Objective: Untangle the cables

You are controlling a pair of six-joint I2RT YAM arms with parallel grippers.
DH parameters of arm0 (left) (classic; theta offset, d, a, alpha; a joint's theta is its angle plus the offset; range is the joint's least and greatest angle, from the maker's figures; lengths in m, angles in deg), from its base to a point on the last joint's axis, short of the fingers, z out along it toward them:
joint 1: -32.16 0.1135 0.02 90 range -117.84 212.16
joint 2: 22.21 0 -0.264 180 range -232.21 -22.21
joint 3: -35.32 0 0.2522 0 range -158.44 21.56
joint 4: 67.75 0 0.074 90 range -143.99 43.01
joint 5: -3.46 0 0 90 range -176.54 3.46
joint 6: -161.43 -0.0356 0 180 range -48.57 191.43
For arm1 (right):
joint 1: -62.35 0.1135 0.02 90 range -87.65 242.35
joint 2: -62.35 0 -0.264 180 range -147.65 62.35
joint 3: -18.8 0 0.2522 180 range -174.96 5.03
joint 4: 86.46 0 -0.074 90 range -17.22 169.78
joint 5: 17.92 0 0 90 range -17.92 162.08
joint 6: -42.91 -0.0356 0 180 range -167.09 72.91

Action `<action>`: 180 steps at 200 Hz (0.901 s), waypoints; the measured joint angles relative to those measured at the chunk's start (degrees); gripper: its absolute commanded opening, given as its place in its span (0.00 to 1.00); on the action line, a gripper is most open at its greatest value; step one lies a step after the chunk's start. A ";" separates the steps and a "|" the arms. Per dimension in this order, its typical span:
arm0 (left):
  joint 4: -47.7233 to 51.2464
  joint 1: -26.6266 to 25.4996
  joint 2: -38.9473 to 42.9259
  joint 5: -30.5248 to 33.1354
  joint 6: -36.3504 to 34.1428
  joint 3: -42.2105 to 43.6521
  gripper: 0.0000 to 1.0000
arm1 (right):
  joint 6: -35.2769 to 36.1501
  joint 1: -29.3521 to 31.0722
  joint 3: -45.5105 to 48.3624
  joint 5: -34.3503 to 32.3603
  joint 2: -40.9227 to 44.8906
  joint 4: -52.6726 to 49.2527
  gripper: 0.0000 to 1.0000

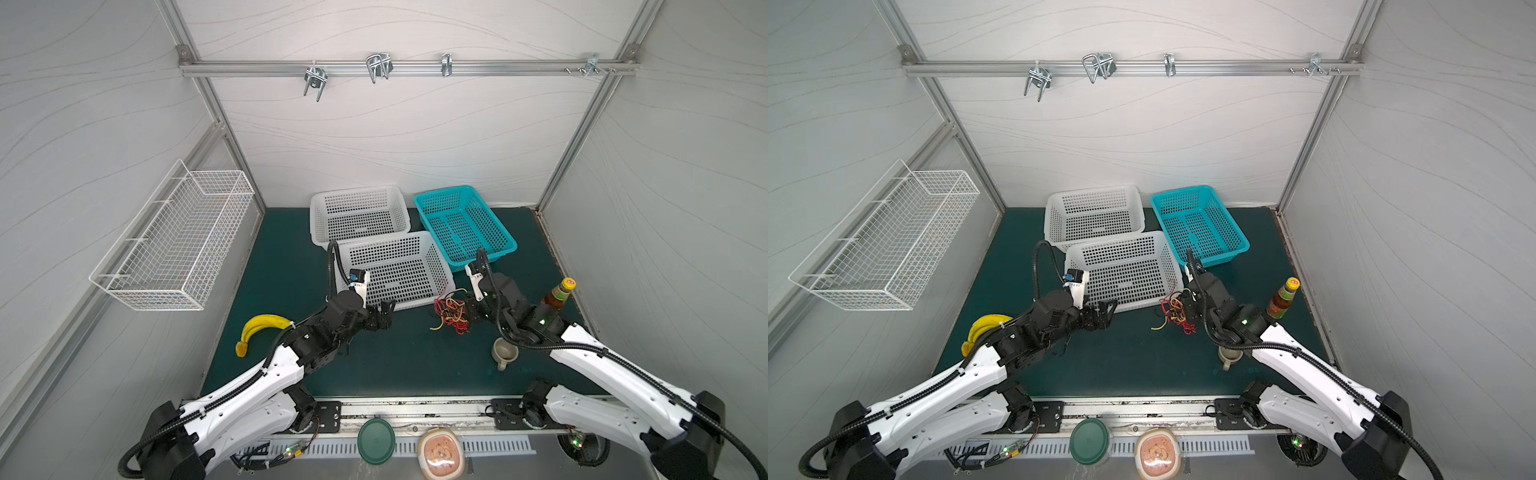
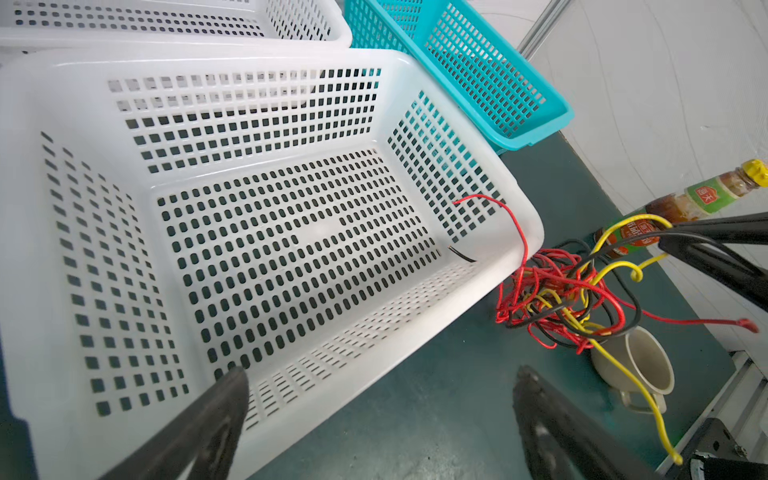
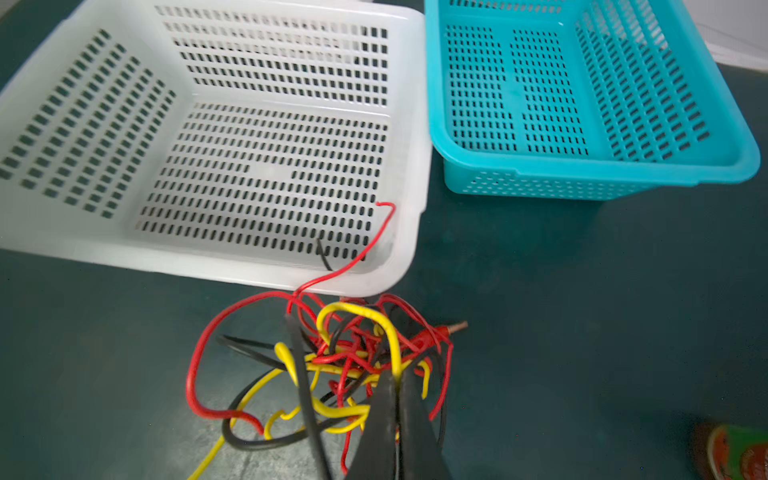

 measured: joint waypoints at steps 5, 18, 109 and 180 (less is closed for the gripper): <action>-0.22 0.00 -0.28 -0.15 -0.09 -0.07 0.99 | -0.02 -0.68 0.37 0.04 -0.02 0.02 0.00; -0.52 0.00 -1.31 -0.55 -0.44 -0.57 0.99 | -0.74 -2.86 1.14 0.13 -0.50 0.20 0.00; -2.25 0.00 -3.78 -1.29 -1.36 -1.73 0.99 | -3.08 -15.82 4.20 8.24 -18.60 13.09 0.00; -1.88 0.00 0.22 -0.83 -1.03 -1.70 0.99 | 0.66 -10.32 -4.04 15.61 -29.07 18.97 0.00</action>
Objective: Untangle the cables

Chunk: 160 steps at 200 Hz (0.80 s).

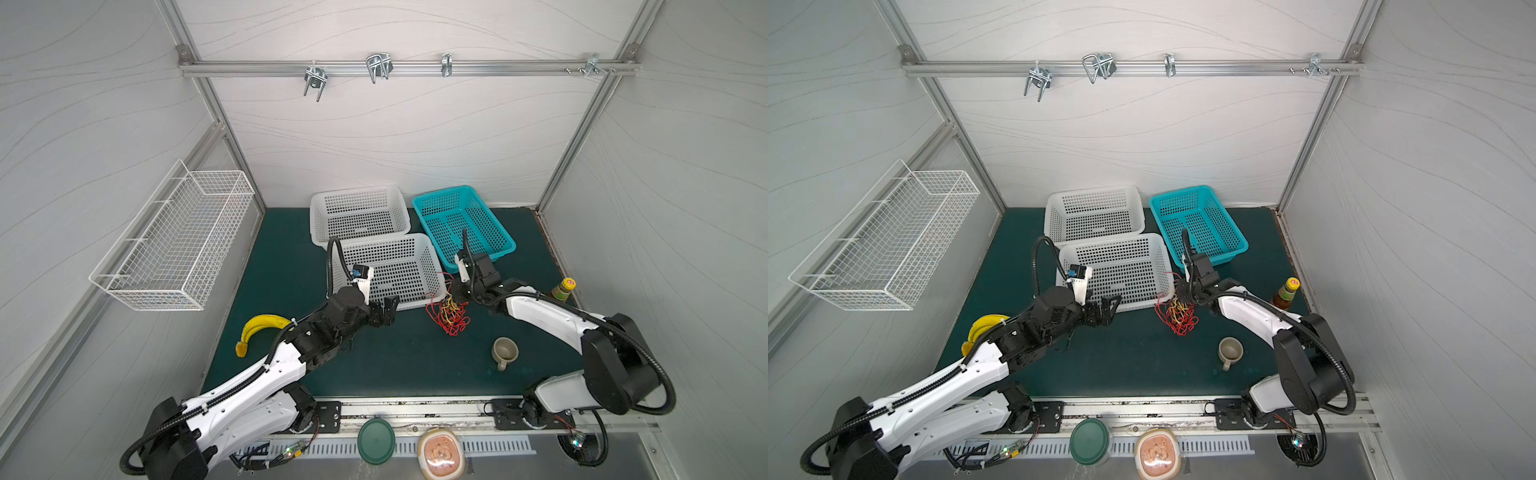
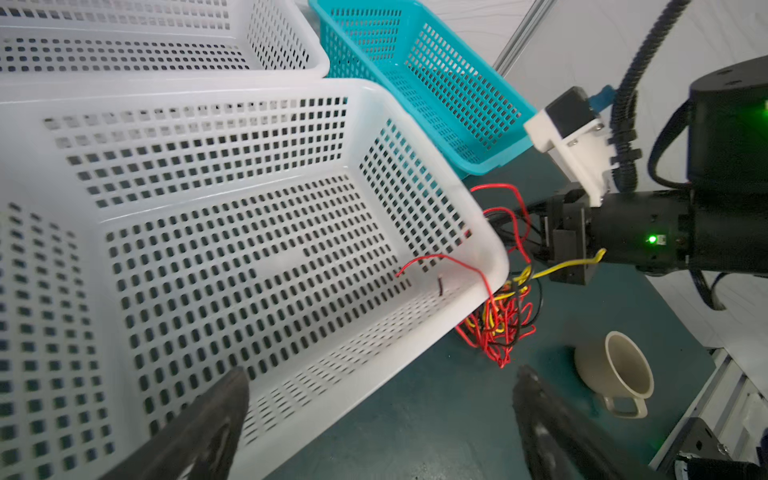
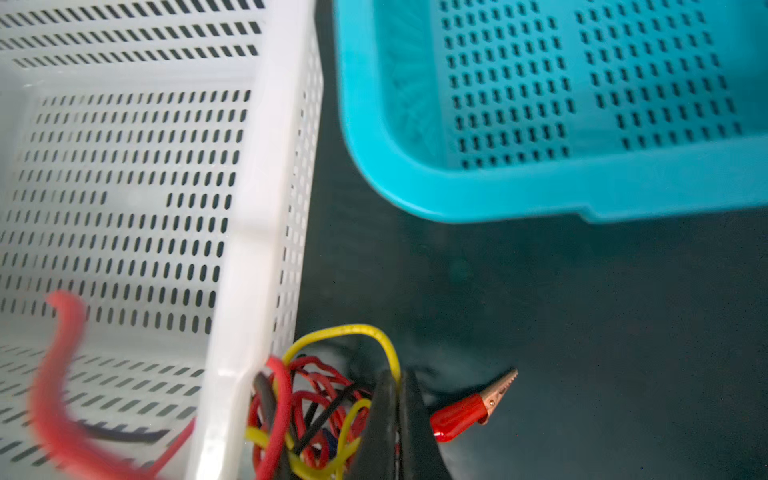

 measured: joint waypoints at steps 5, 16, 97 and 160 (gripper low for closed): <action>-0.02 0.00 0.57 0.09 0.04 0.00 0.99 | 0.28 0.85 -0.79 0.44 -0.70 0.24 0.00; -0.02 0.00 1.66 0.22 0.20 0.09 0.99 | 1.03 2.84 -2.60 1.62 -2.45 0.81 0.00; 0.96 0.00 4.46 1.18 0.52 0.33 0.99 | 1.95 12.31 -14.58 9.46 -14.95 3.34 0.00; 0.81 0.00 -1.64 0.09 -0.94 -0.20 0.91 | 1.70 12.44 -14.10 6.49 -5.60 -0.50 0.00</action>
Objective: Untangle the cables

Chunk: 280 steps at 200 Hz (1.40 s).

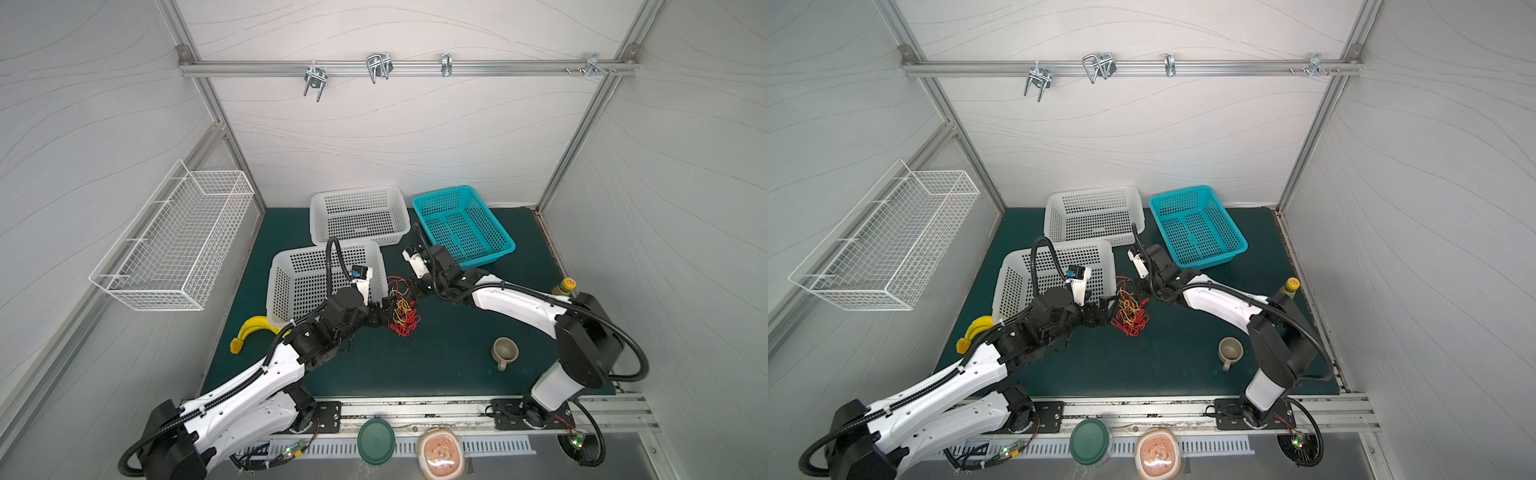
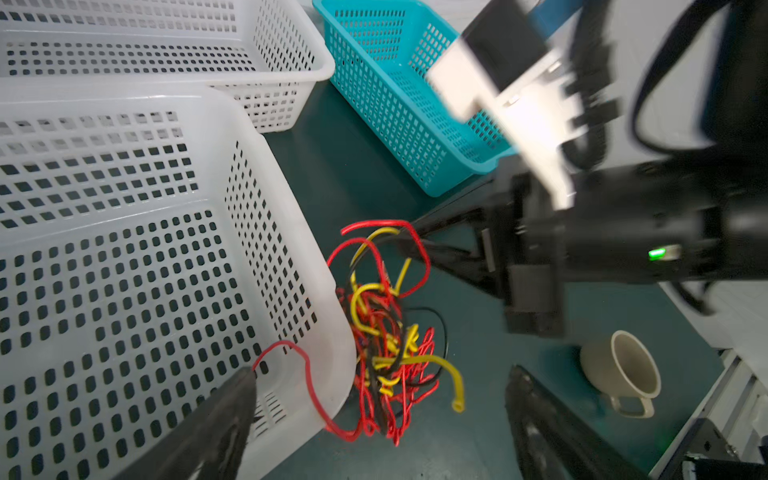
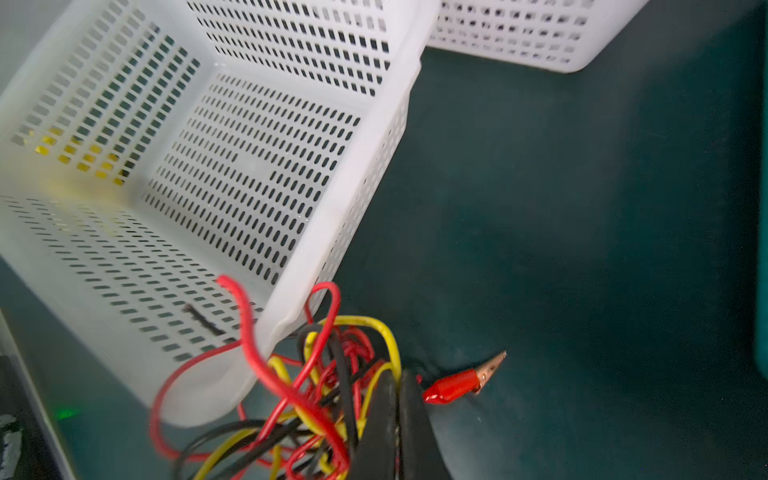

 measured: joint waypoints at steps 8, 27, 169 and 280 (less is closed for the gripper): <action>-0.07 -0.02 -0.94 -0.39 -0.31 -0.35 0.90 | 0.35 -0.24 0.22 -0.28 3.19 -1.33 0.00; -1.60 -0.31 -2.47 -1.53 -1.18 -0.87 0.90 | 1.05 -0.57 0.26 -0.68 10.38 -3.76 0.00; -16.28 -5.64 -19.43 -7.45 -7.72 -9.42 0.15 | -1.29 -0.66 2.25 -5.38 28.48 -15.61 0.00; -18.51 -7.28 -26.21 -9.38 -4.87 -13.44 0.00 | -6.67 -7.89 4.39 -17.16 29.57 -21.66 0.00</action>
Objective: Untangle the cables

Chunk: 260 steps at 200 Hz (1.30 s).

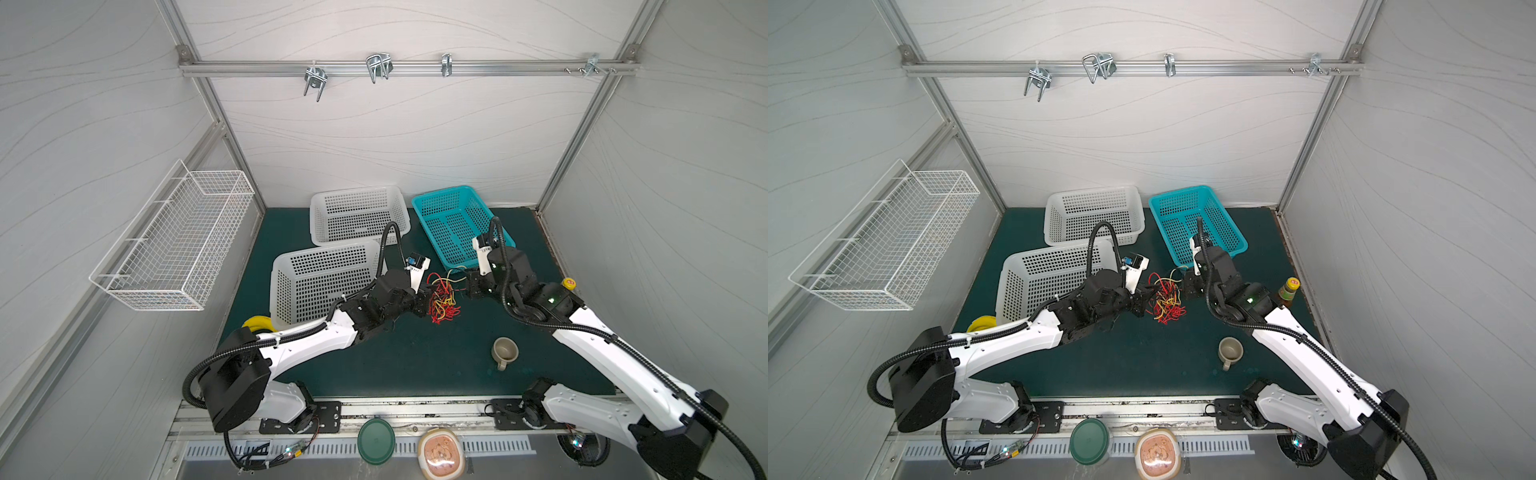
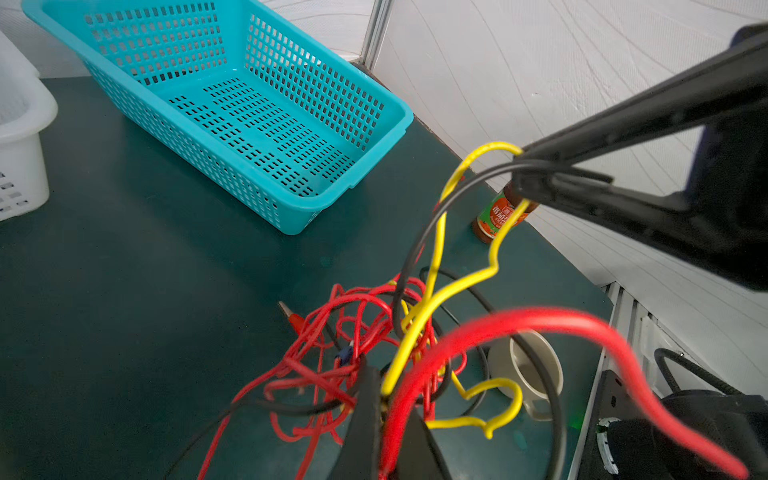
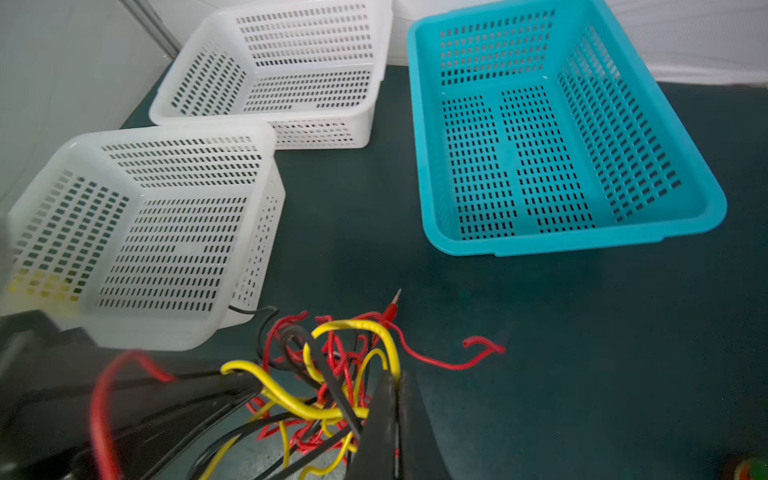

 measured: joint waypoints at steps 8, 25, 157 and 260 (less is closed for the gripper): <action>0.04 -0.15 0.00 0.35 0.00 -0.02 0.00 | -0.26 -1.05 0.66 0.35 0.00 0.00 0.00; 0.46 -0.52 0.02 1.20 0.00 -0.02 0.00 | -0.68 -3.10 1.99 1.51 0.04 -0.07 0.00; 9.29 0.92 -0.28 11.56 0.46 0.44 0.00 | 3.43 -14.36 6.32 3.28 2.78 -3.48 0.00; 19.50 1.36 10.38 18.01 -2.73 -1.77 0.00 | 3.28 -21.57 8.00 -1.88 -0.02 -4.35 0.00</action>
